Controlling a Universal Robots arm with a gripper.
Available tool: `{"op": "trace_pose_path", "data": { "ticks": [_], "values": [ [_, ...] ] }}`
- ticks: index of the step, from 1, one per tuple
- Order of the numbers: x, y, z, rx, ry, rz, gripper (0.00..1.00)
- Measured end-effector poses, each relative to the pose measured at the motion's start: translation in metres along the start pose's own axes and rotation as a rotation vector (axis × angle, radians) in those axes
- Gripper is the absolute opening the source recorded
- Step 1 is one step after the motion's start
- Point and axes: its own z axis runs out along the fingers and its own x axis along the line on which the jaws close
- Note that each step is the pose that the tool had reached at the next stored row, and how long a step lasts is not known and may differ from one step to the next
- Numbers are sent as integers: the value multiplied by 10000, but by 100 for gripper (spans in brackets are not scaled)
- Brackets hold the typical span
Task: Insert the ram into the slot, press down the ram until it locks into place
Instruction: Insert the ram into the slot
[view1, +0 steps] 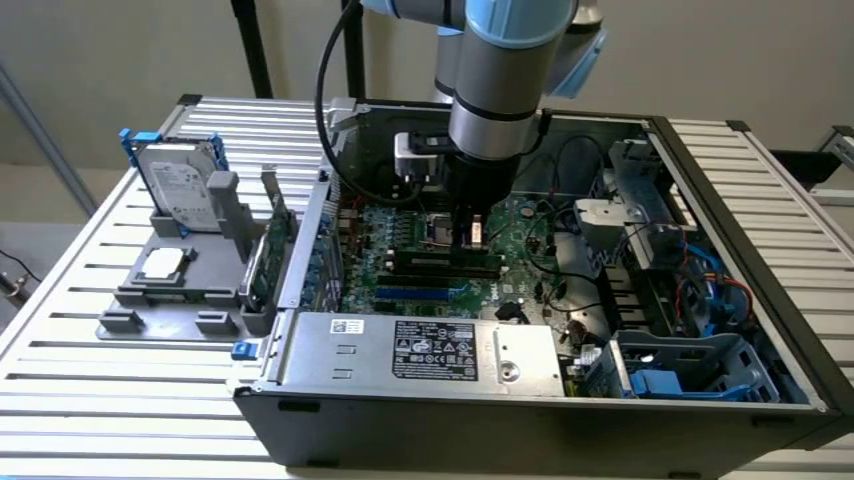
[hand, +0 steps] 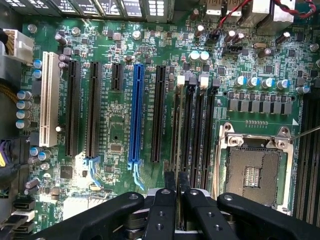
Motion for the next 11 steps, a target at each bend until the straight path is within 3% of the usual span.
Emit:
{"op": "trace_pose_path", "data": {
  "ticks": [11],
  "values": [
    [-4, -6, 32, 7, 0, -3, 13]
  ]
}}
